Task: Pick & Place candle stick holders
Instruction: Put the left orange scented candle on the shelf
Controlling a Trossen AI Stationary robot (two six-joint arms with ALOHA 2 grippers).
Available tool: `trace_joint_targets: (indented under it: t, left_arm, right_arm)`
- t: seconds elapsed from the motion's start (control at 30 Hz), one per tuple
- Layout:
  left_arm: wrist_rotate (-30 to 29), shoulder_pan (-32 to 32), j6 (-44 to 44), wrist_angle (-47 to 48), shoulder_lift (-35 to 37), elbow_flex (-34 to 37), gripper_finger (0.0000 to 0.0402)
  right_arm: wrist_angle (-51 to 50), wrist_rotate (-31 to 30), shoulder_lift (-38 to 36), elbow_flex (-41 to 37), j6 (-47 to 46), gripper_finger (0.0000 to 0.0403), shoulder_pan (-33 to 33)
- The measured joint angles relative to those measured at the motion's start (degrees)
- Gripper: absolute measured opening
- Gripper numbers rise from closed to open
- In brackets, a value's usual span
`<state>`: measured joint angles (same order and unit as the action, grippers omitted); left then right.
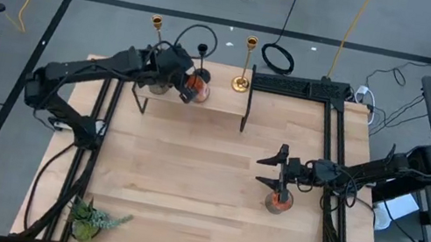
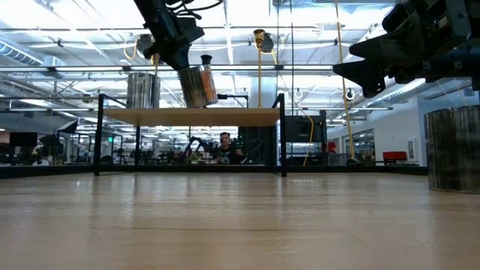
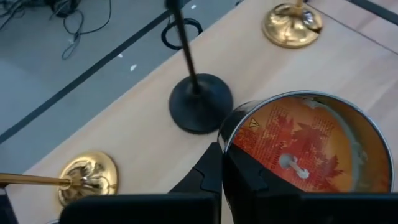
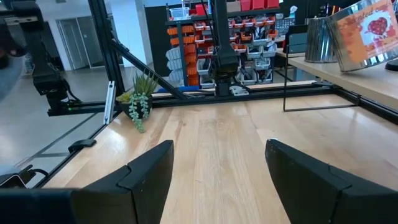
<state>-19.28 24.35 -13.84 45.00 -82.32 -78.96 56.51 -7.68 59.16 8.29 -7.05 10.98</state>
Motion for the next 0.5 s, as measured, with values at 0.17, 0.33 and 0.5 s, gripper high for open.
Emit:
trace_joint_targets:
  t: [0.17, 0.33, 0.5]
  left_arm:
    - [2.3, 1.2, 0.1, 0.2, 0.0, 0.0, 0.0004]
    - [2.5, 2.1, 0.0, 0.2, 0.0, 0.0, 0.0014]
    - [2.2, 3.1, 0.0, 0.3, 0.0, 0.0, 0.0009]
  right_arm:
    - [0.0, 0.0, 0.0, 0.0, 0.0, 0.0254, 0.0]
    - [0.0, 0.0, 0.0, 0.0, 0.0, 0.0254, 0.0]
    - [0.0, 0.0, 0.0, 0.0, 0.0, 0.0254, 0.0]
